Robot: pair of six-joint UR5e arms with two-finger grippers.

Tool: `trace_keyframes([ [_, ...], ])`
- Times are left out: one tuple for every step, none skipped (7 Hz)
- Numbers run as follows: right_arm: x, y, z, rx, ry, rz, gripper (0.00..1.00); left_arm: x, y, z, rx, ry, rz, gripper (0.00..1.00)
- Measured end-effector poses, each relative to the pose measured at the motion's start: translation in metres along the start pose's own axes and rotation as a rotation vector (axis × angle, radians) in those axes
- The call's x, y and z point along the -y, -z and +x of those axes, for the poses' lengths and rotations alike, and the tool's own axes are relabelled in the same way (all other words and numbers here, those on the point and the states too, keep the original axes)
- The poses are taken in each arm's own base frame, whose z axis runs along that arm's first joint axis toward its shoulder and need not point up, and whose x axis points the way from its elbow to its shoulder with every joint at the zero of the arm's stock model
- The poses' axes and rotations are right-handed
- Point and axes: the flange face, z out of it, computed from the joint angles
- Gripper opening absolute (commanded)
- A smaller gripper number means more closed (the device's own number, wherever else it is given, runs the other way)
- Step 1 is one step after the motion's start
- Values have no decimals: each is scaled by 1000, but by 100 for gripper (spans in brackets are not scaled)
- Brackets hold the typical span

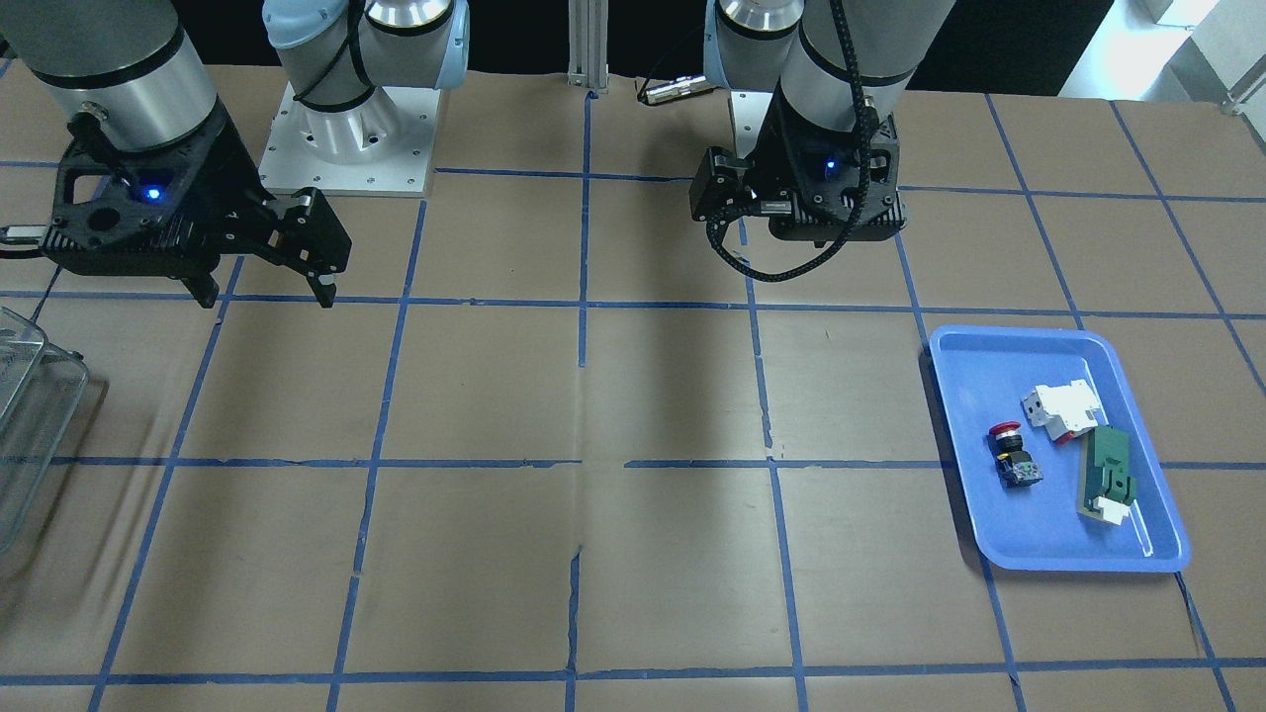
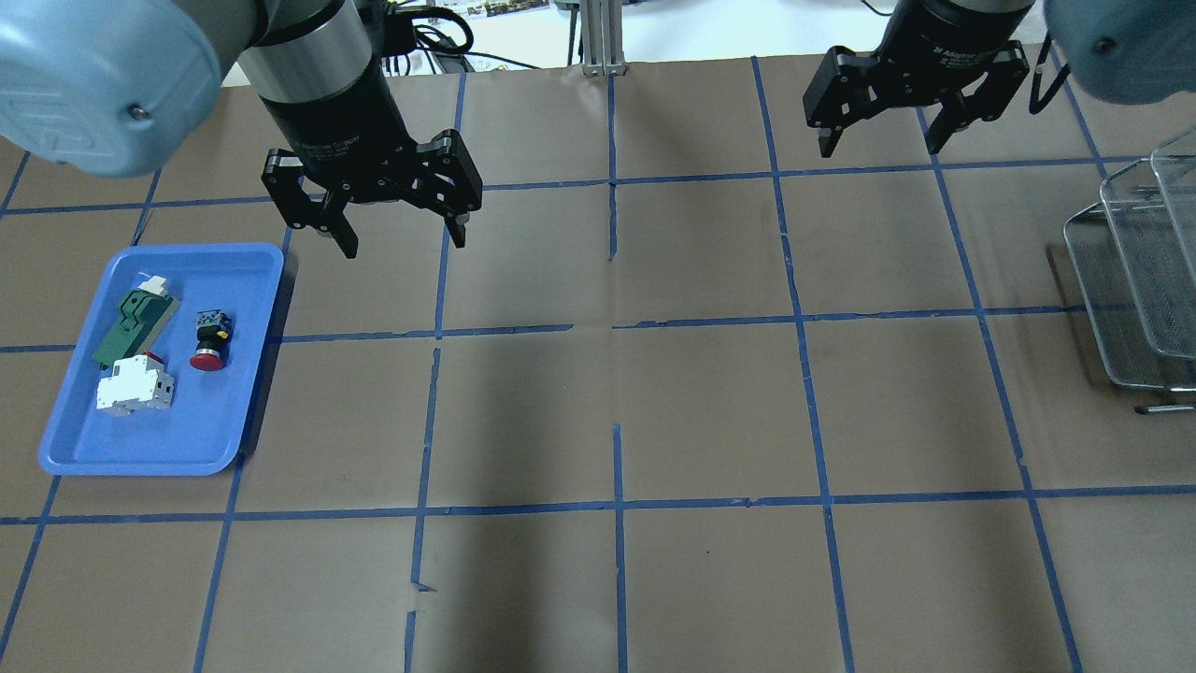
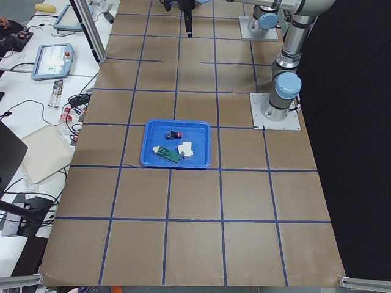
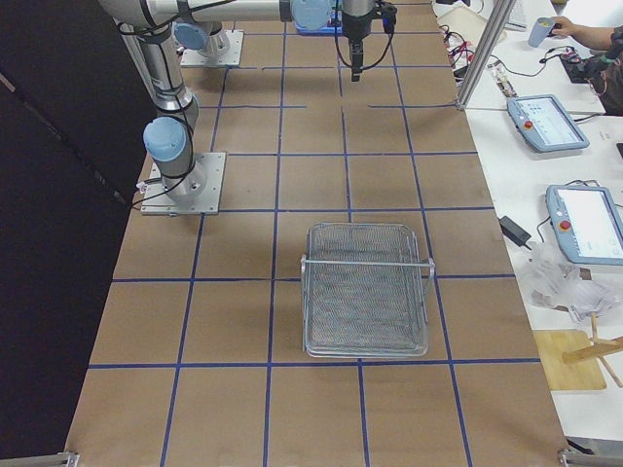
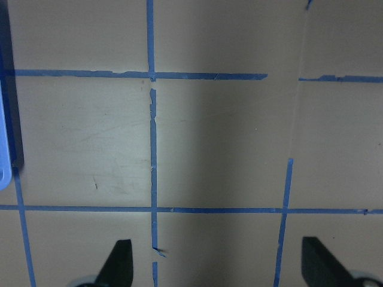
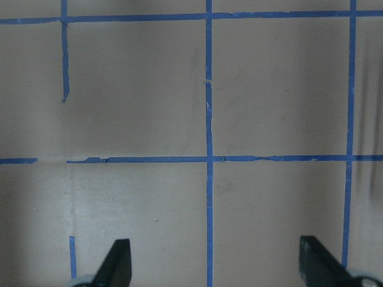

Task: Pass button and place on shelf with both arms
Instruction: 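Move the left gripper down over the red button in the blue tray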

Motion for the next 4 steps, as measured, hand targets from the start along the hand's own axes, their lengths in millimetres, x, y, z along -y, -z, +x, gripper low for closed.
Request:
trace_keyframes([
  [0, 0, 0, -1, 0, -1, 100, 0, 0, 0, 0, 1, 1, 100],
  [0, 0, 0, 0, 0, -1, 100, 1, -1, 0, 1, 0, 2, 100],
  [0, -1, 0, 3, 0, -2, 100, 2, -2, -3, 4, -2, -2, 100],
  [0, -1, 0, 5, 0, -2, 100, 6, -10, -16, 8, 8, -18, 97],
])
